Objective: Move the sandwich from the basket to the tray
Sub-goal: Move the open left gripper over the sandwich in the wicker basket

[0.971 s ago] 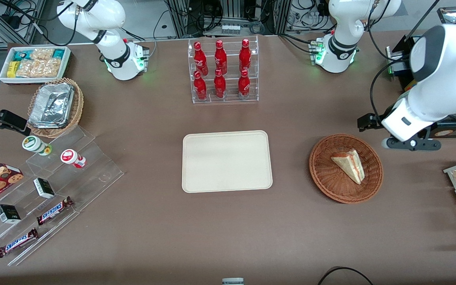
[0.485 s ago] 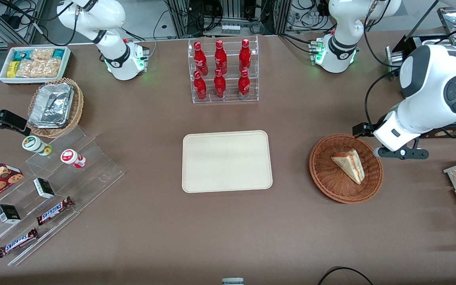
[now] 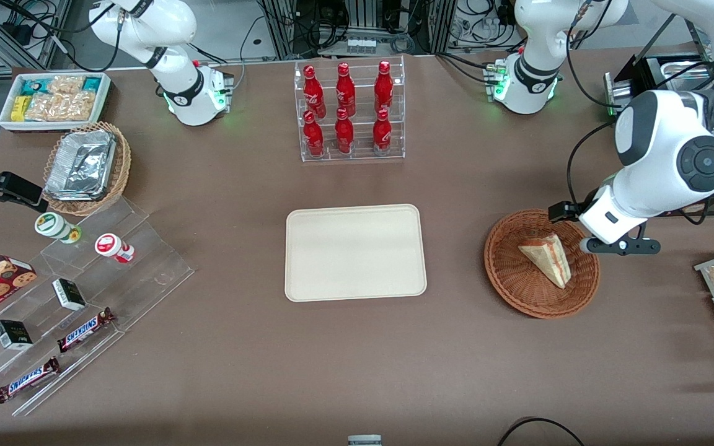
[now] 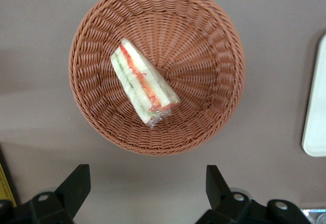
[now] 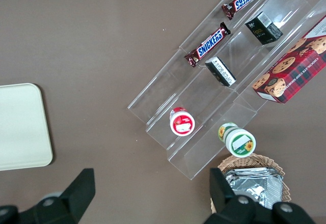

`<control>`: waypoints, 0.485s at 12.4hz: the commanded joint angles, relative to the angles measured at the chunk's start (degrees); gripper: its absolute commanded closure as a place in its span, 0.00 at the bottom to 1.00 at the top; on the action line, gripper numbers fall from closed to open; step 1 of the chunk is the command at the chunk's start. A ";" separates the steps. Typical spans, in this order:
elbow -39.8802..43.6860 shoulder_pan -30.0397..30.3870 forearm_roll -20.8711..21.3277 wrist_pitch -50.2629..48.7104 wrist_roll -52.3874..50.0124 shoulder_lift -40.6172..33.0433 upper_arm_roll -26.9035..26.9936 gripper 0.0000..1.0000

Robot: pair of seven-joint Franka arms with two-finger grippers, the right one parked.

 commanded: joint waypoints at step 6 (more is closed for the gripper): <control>-14.44 0.03 0.89 22.52 -19.28 -0.11 0.58 0.00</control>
